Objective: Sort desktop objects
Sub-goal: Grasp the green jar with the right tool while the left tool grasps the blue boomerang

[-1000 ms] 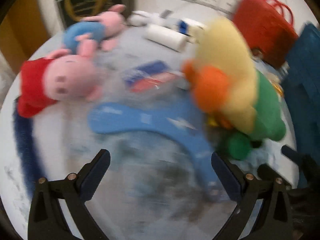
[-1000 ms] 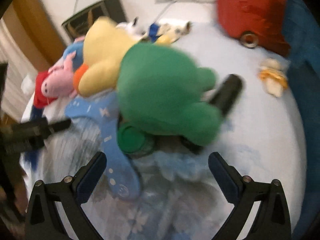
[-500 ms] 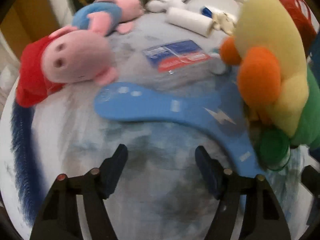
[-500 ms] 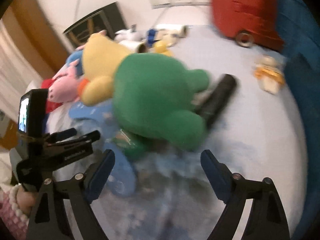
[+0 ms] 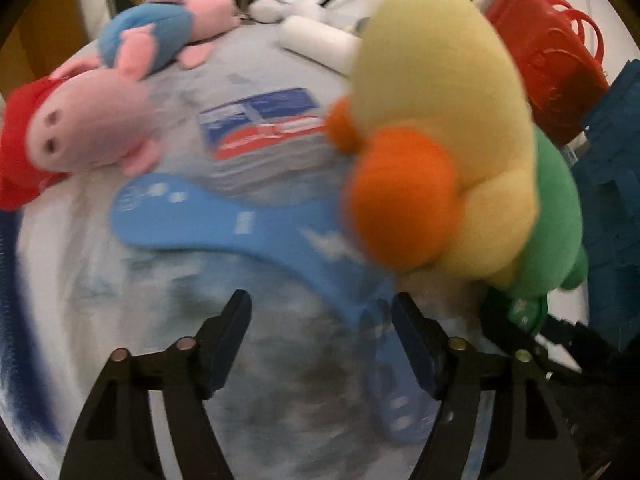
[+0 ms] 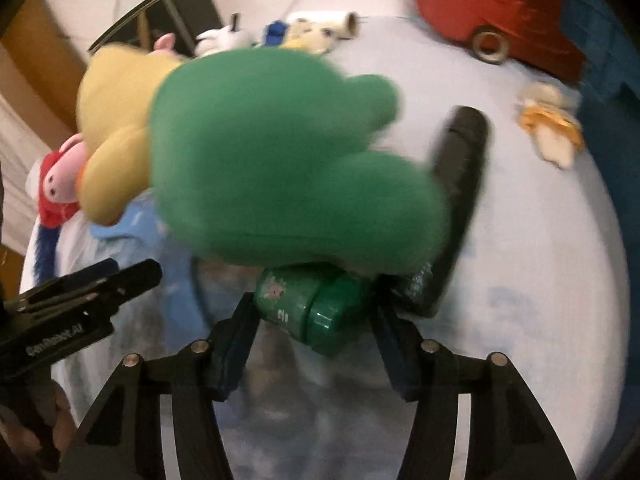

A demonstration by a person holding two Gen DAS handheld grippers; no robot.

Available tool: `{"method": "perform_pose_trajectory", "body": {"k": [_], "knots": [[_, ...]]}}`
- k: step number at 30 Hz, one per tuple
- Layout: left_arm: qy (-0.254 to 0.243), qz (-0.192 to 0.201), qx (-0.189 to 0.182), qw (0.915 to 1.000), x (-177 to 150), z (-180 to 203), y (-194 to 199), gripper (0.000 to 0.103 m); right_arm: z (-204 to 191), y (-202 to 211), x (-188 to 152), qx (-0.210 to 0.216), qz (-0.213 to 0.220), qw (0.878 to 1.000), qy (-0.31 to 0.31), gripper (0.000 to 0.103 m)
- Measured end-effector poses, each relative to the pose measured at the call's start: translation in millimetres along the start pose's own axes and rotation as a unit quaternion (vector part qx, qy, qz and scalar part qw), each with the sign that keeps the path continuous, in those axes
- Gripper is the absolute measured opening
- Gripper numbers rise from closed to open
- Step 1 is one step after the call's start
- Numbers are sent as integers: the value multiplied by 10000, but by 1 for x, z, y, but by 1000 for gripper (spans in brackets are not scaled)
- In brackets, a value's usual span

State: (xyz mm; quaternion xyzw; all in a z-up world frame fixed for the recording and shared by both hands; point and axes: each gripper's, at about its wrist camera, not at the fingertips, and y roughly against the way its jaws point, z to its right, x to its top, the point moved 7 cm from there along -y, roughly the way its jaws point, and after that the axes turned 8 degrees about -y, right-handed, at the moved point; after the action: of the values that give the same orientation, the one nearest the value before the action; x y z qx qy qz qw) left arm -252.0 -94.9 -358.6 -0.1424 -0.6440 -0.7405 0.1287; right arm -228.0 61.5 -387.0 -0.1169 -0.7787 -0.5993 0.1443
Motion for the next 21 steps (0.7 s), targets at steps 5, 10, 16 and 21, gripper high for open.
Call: {"method": "perform_pose_trajectory", "body": {"k": [5,10,16,21], "knots": [[-432,22,575,9974,9,25,-25,89,20,3,-3,31,-53,9999,-162,57],[-596,291,725,9952,7,12,-19,55,13,2,-3,169,-87,9998,-44,73],[-653,181,745,9949,-9,-14,-9,40,9,3,-6,51,-84,9999,44,56],[-438,67,809,9957,-36,-38,5,36,11,18,-31,86,-202,9997,82,55]]}}
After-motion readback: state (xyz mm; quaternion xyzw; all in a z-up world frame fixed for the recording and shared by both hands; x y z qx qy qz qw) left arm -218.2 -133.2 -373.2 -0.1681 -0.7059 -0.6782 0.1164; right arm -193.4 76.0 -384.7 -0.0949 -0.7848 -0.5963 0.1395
